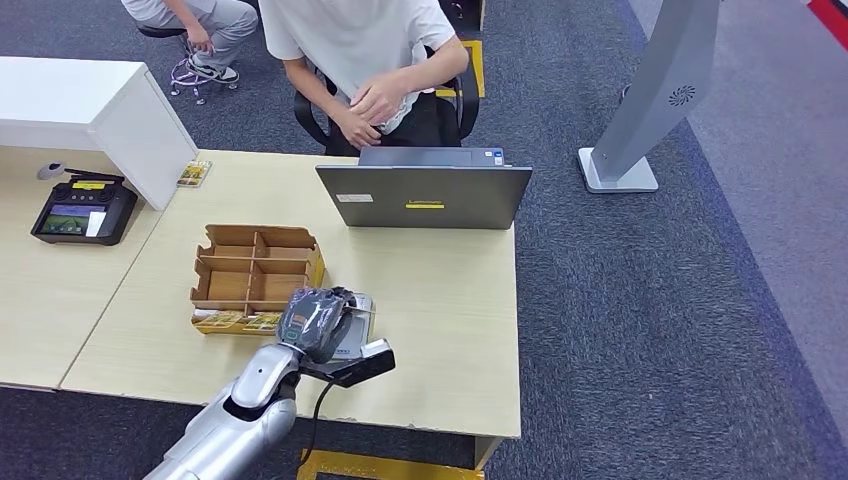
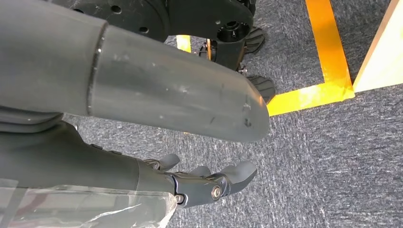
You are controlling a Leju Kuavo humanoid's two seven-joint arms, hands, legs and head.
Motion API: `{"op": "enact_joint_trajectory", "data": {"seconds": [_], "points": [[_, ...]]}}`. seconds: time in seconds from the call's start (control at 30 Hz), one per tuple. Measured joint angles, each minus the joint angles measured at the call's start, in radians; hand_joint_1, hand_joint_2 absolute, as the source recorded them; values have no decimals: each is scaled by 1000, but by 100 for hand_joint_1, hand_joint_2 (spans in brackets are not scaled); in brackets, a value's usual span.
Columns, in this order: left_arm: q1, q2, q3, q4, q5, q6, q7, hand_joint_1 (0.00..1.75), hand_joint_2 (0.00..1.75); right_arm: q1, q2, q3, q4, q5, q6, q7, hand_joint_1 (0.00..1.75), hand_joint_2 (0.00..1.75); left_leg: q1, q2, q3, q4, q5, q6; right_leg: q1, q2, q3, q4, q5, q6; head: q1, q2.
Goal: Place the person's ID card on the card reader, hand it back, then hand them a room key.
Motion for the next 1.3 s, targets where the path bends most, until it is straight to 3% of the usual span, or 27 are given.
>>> {"op": "enact_joint_trajectory", "data": {"seconds": [1.3], "points": [[0, 0, 18, 9, -38, -12, 21, 175, 175, 0, 0, 0, 0, 11, 0, 0, 0, 0, 0, 0, 1, 0, 0, 0, 0, 0, 1, 0, 0, 0, 0, 0]]}}
